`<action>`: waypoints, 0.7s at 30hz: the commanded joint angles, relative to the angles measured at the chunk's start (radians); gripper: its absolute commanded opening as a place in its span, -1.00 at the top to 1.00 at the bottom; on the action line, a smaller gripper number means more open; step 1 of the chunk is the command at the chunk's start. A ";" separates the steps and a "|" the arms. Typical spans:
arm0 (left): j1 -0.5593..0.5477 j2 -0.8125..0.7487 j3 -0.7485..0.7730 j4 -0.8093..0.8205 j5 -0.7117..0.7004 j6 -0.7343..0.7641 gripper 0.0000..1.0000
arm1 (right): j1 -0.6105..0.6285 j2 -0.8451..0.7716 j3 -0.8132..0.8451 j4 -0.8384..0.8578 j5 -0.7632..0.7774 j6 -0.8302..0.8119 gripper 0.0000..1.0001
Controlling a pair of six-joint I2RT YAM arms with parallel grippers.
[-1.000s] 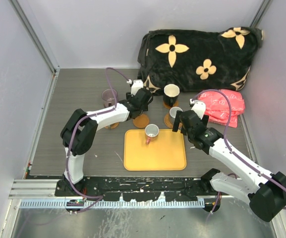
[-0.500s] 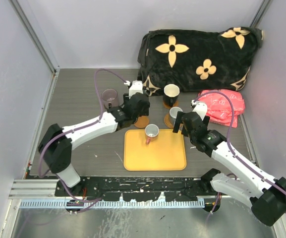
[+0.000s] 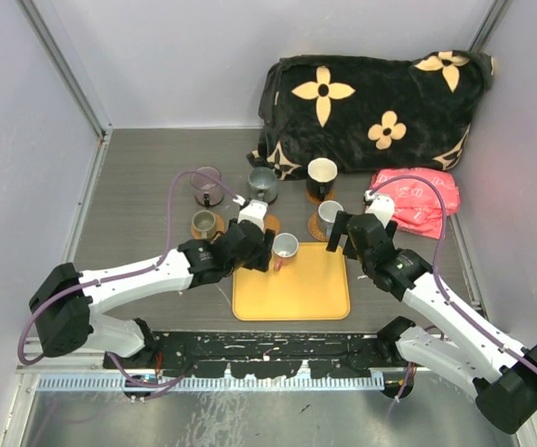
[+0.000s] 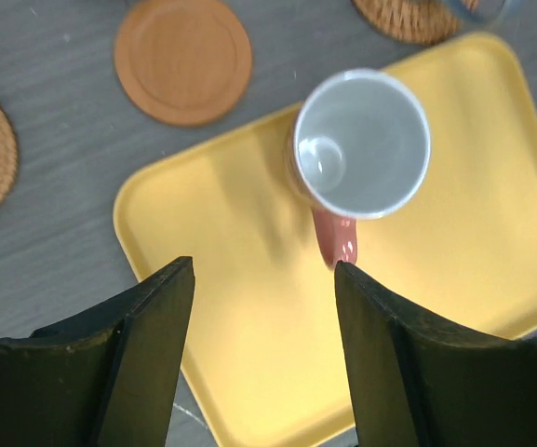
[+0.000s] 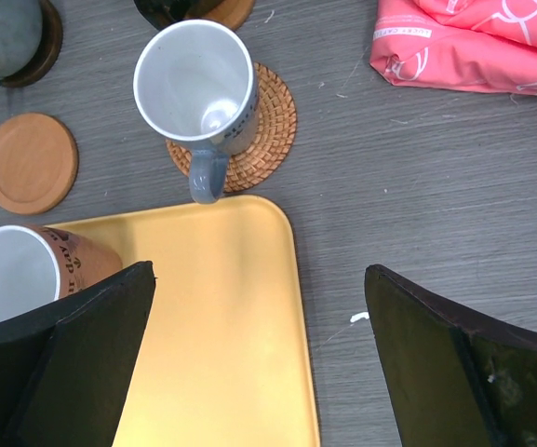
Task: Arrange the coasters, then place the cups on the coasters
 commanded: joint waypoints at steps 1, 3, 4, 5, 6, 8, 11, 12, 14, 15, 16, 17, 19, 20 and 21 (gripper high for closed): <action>-0.033 -0.022 -0.047 0.073 0.058 0.031 -0.29 | -0.004 -0.026 0.023 -0.031 0.001 0.031 -1.00; -0.043 -0.003 -0.054 0.096 0.060 0.032 -0.31 | -0.002 -0.035 0.023 -0.044 0.000 0.037 -1.00; -0.047 0.010 -0.053 0.109 0.062 0.035 -0.31 | -0.002 -0.041 0.023 -0.051 0.000 0.039 -1.00; -0.053 0.022 -0.051 0.120 0.061 0.039 -0.30 | -0.002 -0.045 0.023 -0.056 0.002 0.040 -1.00; -0.059 0.037 -0.046 0.132 0.059 0.045 -0.30 | -0.003 -0.050 0.024 -0.062 0.004 0.039 -1.00; -0.071 0.073 -0.033 0.153 0.059 0.059 -0.30 | -0.002 -0.056 0.026 -0.071 0.008 0.039 -1.00; -0.078 0.143 0.001 0.169 0.056 0.070 -0.25 | -0.002 -0.060 0.029 -0.084 0.012 0.038 -1.00; -0.080 0.164 0.012 0.172 0.056 0.071 -0.23 | -0.002 -0.060 0.031 -0.089 0.014 0.037 -1.00; -0.082 0.200 0.030 0.183 0.062 0.073 -0.21 | -0.003 -0.062 0.035 -0.097 0.017 0.037 -1.00; -0.083 0.216 0.037 0.189 0.063 0.071 -0.20 | -0.002 -0.064 0.036 -0.100 0.019 0.037 -1.00; -0.083 0.228 0.043 0.194 0.065 0.072 -0.19 | -0.002 -0.066 0.035 -0.101 0.021 0.036 -1.00; -0.084 0.240 0.049 0.197 0.063 0.072 -0.17 | -0.002 -0.069 0.035 -0.103 0.024 0.036 -1.00; -0.084 0.257 0.058 0.199 0.057 0.072 -0.14 | -0.002 -0.072 0.032 -0.106 0.026 0.035 -1.00; -0.083 0.264 0.062 0.200 0.054 0.072 -0.13 | -0.002 -0.073 0.030 -0.107 0.027 0.034 -1.00; -0.084 0.270 0.065 0.201 0.048 0.073 -0.08 | -0.002 -0.073 0.030 -0.107 0.027 0.035 -1.00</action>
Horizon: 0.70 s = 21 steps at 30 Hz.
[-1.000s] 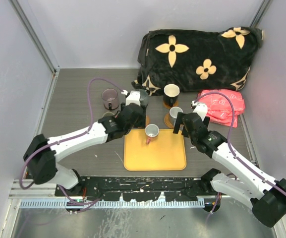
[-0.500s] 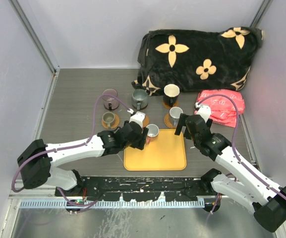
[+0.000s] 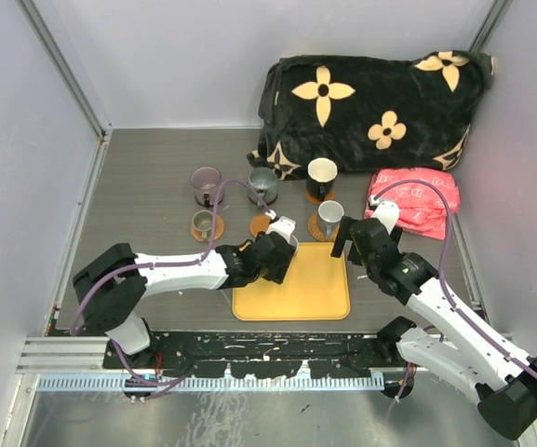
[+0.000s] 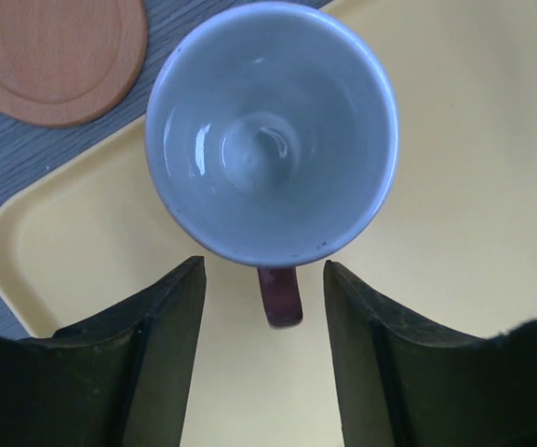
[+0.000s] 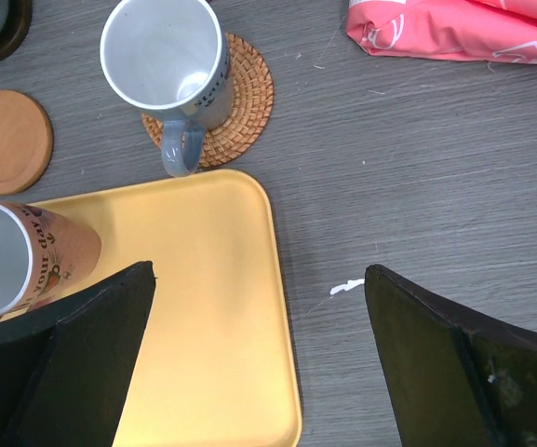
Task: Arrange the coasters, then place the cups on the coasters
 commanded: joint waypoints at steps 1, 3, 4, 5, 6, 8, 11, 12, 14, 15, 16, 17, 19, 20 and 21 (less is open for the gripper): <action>-0.004 0.013 0.054 0.069 -0.016 0.013 -0.03 | -0.002 -0.021 0.030 0.001 0.028 0.009 -1.00; -0.004 0.024 0.060 0.073 -0.021 0.017 0.05 | -0.003 -0.016 0.030 0.003 0.027 0.011 -1.00; -0.004 0.027 0.063 0.073 -0.025 0.017 0.08 | -0.002 -0.013 0.030 0.004 0.027 0.011 -1.00; -0.005 0.032 0.065 0.073 -0.028 0.018 0.12 | -0.002 -0.010 0.030 0.005 0.026 0.011 -1.00; -0.004 0.036 0.068 0.073 -0.031 0.019 0.14 | -0.002 -0.007 0.031 0.006 0.026 0.011 -1.00; -0.004 0.042 0.070 0.074 -0.033 0.022 0.22 | -0.003 -0.003 0.030 0.007 0.024 0.011 -1.00; -0.006 0.049 0.077 0.074 -0.031 0.031 0.36 | -0.002 0.000 0.025 0.009 0.023 0.016 -1.00; -0.004 0.051 0.078 0.073 -0.032 0.032 0.39 | -0.002 0.000 0.025 0.010 0.022 0.018 -1.00; -0.004 0.052 0.079 0.072 -0.035 0.035 0.52 | -0.002 -0.001 0.022 0.011 0.022 0.021 -1.00; -0.004 0.054 0.081 0.070 -0.035 0.037 0.59 | -0.003 -0.002 0.022 0.011 0.022 0.021 -1.00; -0.004 0.055 0.083 0.066 -0.035 0.039 0.70 | -0.003 -0.003 0.021 0.011 0.022 0.022 -1.00; -0.004 0.057 0.085 0.062 -0.037 0.039 0.84 | -0.002 -0.003 0.020 0.011 0.022 0.023 -1.00; -0.005 0.053 0.087 0.056 -0.042 0.037 1.00 | -0.002 -0.004 0.019 0.011 0.021 0.023 -1.00; -0.005 0.050 0.086 0.054 -0.047 0.033 1.00 | -0.002 -0.005 0.019 0.011 0.021 0.023 -1.00; -0.006 0.042 0.083 0.052 -0.057 0.029 1.00 | -0.002 -0.005 0.019 0.011 0.021 0.024 -1.00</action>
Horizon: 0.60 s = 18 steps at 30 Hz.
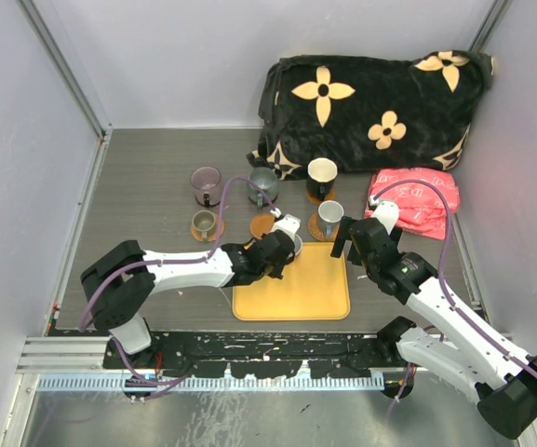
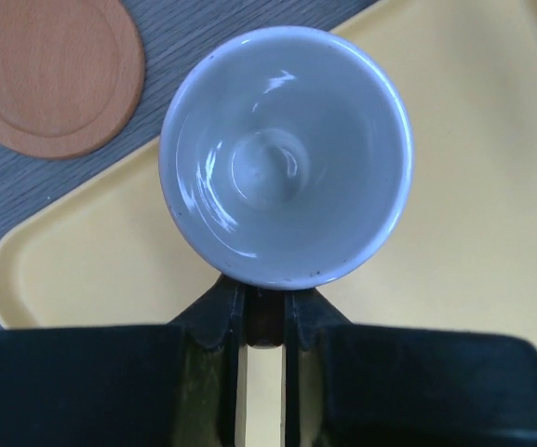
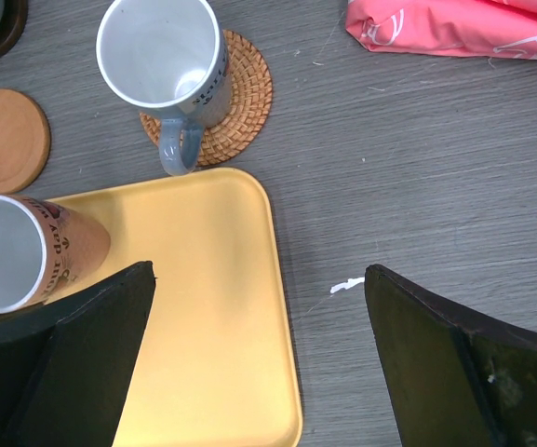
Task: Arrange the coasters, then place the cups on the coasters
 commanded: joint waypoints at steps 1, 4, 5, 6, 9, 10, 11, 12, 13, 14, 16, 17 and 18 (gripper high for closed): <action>-0.008 -0.030 0.033 0.026 -0.051 -0.002 1.00 | -0.002 -0.009 0.019 0.015 0.019 0.016 -1.00; -0.023 -0.069 0.031 0.000 -0.124 -0.012 1.00 | -0.002 -0.010 0.017 0.014 0.020 0.015 -1.00; -0.025 -0.082 0.032 -0.012 -0.148 -0.018 1.00 | -0.004 -0.010 0.017 0.015 0.020 0.016 -1.00; -0.026 -0.095 0.034 -0.026 -0.173 -0.026 1.00 | -0.002 -0.010 0.016 0.015 0.019 0.016 -1.00; -0.026 -0.129 0.034 -0.053 -0.237 -0.057 1.00 | -0.002 -0.009 0.011 0.021 0.014 0.015 -1.00; -0.026 -0.132 0.043 -0.072 -0.259 -0.068 1.00 | -0.002 -0.009 0.009 0.023 0.013 0.015 -1.00; -0.026 -0.134 0.051 -0.083 -0.284 -0.075 1.00 | -0.002 -0.008 0.008 0.026 0.011 0.017 -1.00; -0.025 -0.135 0.060 -0.093 -0.305 -0.085 1.00 | -0.003 -0.007 0.008 0.029 0.010 0.016 -1.00; -0.025 -0.131 0.073 -0.109 -0.328 -0.100 1.00 | -0.002 -0.006 0.008 0.032 0.009 0.015 -1.00; -0.025 -0.123 0.086 -0.126 -0.350 -0.110 1.00 | -0.004 -0.003 0.008 0.034 0.007 0.015 -1.00; -0.025 -0.104 0.112 -0.151 -0.396 -0.135 1.00 | -0.002 0.001 0.011 0.039 0.001 0.012 -1.00; -0.025 -0.092 0.125 -0.161 -0.425 -0.151 1.00 | -0.002 0.004 0.013 0.041 0.001 0.011 -1.00; -0.025 -0.079 0.145 -0.177 -0.449 -0.171 1.00 | -0.002 0.006 0.017 0.041 0.001 0.009 -1.00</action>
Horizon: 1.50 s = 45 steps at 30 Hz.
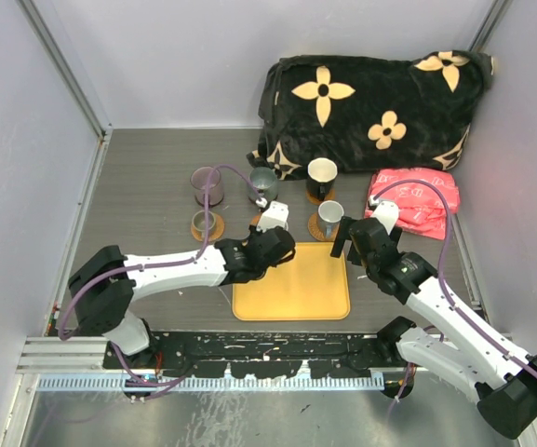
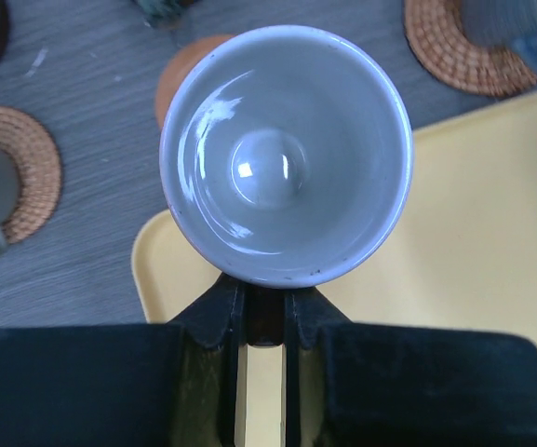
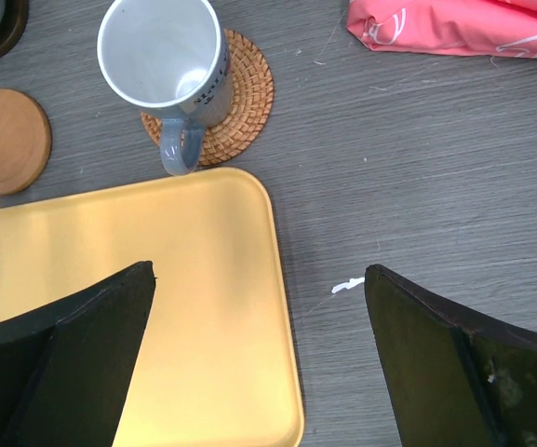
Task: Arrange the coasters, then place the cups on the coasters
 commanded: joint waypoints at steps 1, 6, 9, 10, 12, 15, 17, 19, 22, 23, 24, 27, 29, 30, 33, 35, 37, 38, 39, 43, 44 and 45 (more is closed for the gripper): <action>-0.002 0.017 0.102 -0.029 -0.191 -0.096 1.00 | -0.002 0.009 0.020 0.040 0.001 0.004 -1.00; 0.007 0.090 0.156 -0.052 -0.222 -0.168 1.00 | -0.002 0.012 0.027 0.039 0.000 -0.004 -1.00; 0.022 0.131 0.189 -0.083 -0.216 -0.224 1.00 | -0.003 0.010 0.027 0.034 0.001 -0.006 -1.00; 0.028 0.140 0.195 -0.090 -0.214 -0.241 1.00 | -0.002 0.008 0.027 0.032 0.001 -0.006 -1.00; 0.043 0.150 0.199 -0.091 -0.205 -0.262 1.00 | -0.002 0.008 0.028 0.028 0.003 -0.007 -1.00; 0.059 0.153 0.190 -0.082 -0.201 -0.288 1.00 | -0.002 0.006 0.028 0.024 0.006 -0.008 -1.00; 0.073 0.153 0.182 -0.070 -0.193 -0.300 1.00 | -0.002 0.007 0.028 0.024 0.006 -0.008 -1.00; 0.087 0.154 0.172 -0.059 -0.178 -0.312 1.00 | -0.003 0.012 0.030 0.024 0.005 -0.008 -1.00; 0.101 0.155 0.158 -0.034 -0.165 -0.318 1.00 | -0.003 0.017 0.033 0.024 0.004 -0.011 -1.00; 0.104 0.155 0.151 -0.019 -0.157 -0.317 1.00 | -0.003 0.019 0.034 0.024 0.005 -0.013 -1.00; 0.108 0.153 0.145 -0.008 -0.152 -0.317 1.00 | -0.002 0.019 0.035 0.024 0.005 -0.013 -1.00; 0.115 0.153 0.125 0.024 -0.141 -0.322 1.00 | -0.003 0.021 0.034 0.024 0.007 -0.015 -1.00; 0.117 0.154 0.111 0.059 -0.132 -0.320 1.00 | -0.002 0.024 0.033 0.024 0.007 -0.013 -1.00; 0.117 0.156 0.107 0.070 -0.131 -0.320 1.00 | -0.003 0.025 0.034 0.024 0.006 -0.014 -1.00; 0.117 0.164 0.105 0.084 -0.124 -0.319 1.00 | -0.002 0.032 0.037 0.024 0.007 -0.016 -1.00; 0.117 0.168 0.104 0.095 -0.123 -0.317 1.00 | -0.002 0.034 0.038 0.024 0.007 -0.016 -1.00; 0.118 0.172 0.100 0.109 -0.122 -0.310 1.00 | -0.003 0.038 0.038 0.024 0.006 -0.018 -1.00; 0.120 0.174 0.100 0.113 -0.122 -0.309 1.00 | -0.003 0.039 0.036 0.024 0.006 -0.018 -1.00; 0.121 0.178 0.102 0.117 -0.119 -0.306 1.00 | -0.002 0.038 0.036 0.024 0.007 -0.018 -1.00; 0.129 0.189 0.104 0.121 -0.117 -0.305 1.00 | -0.002 0.039 0.033 0.024 0.005 -0.017 -1.00; 0.132 0.190 0.105 0.120 -0.116 -0.307 1.00 | -0.003 0.039 0.033 0.024 0.005 -0.017 -1.00; 0.134 0.192 0.101 0.123 -0.112 -0.308 1.00 | -0.002 0.040 0.033 0.024 0.006 -0.018 -1.00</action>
